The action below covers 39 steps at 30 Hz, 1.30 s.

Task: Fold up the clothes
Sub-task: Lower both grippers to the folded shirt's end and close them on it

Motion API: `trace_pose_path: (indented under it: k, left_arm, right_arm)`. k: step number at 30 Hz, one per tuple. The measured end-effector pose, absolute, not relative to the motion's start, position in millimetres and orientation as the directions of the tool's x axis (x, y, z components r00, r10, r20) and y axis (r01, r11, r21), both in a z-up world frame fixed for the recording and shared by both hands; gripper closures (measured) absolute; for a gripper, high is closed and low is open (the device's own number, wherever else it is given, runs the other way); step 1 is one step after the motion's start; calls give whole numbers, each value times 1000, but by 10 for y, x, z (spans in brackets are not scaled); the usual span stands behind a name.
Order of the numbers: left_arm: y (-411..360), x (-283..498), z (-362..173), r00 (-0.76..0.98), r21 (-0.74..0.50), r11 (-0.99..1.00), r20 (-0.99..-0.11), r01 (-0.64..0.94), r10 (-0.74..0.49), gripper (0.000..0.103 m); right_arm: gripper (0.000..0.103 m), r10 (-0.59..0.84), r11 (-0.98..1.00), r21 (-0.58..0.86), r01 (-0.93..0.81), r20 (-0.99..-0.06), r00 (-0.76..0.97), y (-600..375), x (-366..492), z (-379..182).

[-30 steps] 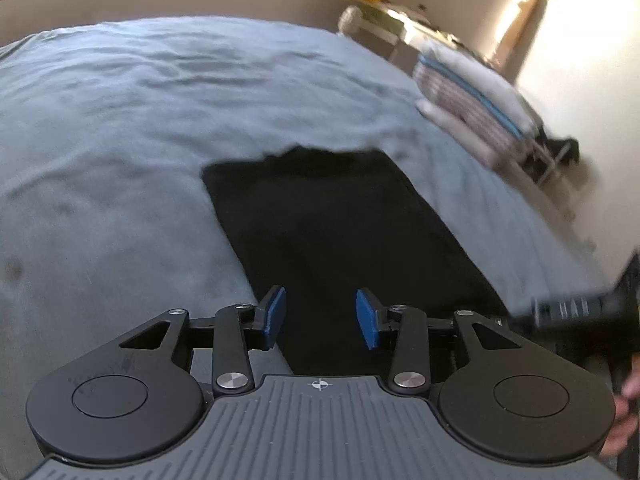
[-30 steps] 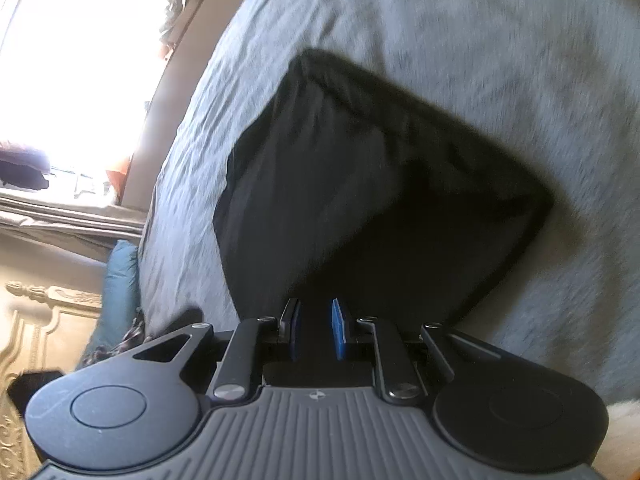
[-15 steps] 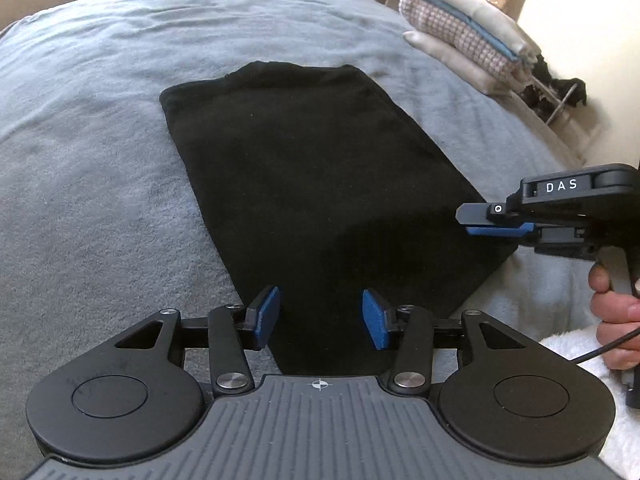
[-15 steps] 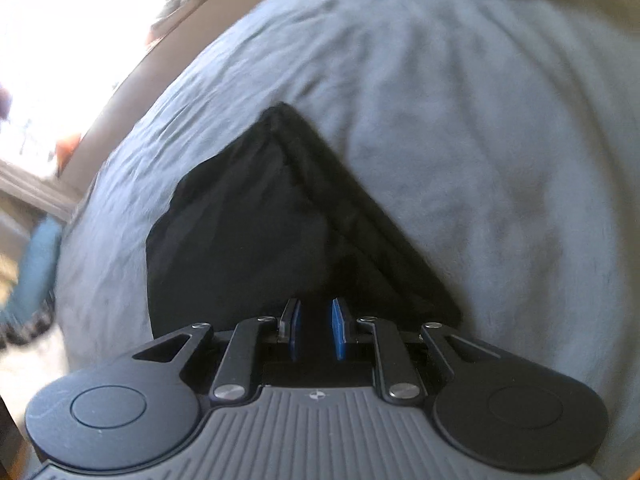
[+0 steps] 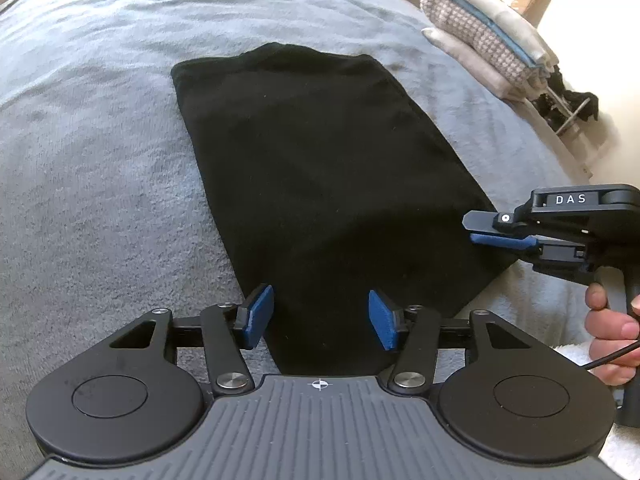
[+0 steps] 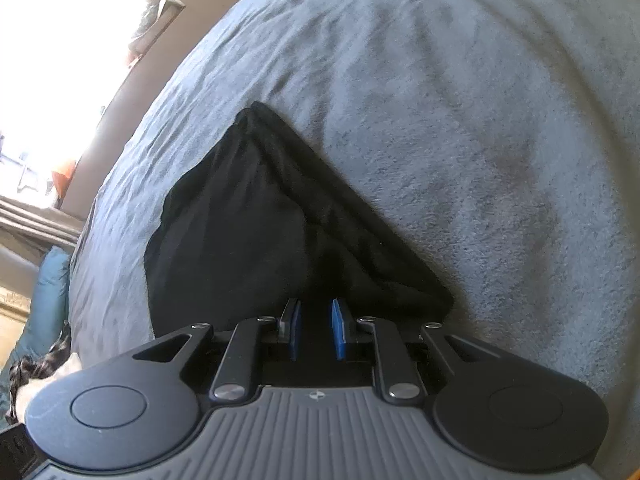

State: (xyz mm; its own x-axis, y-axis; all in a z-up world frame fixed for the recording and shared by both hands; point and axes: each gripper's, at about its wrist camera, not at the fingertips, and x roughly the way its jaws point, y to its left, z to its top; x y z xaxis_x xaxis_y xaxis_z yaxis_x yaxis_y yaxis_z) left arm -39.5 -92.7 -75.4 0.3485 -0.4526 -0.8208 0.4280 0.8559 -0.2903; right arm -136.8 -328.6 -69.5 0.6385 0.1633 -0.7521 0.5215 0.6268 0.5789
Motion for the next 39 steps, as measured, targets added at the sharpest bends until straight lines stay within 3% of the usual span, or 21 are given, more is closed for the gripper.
trace_pose_path:
  k: [18, 39]
  left_arm:
    - [-972, -398, -760, 351, -254, 860, -834, 443, -427, 47]
    - [-923, -399, -743, 364, -255, 858, -824, 446, -435, 47]
  right_arm:
    - [86, -16, 513, 594, 620, -715, 699, -3476, -1548, -676]
    - [85, 2, 455, 652, 606, -681, 732, -3594, -1566, -714]
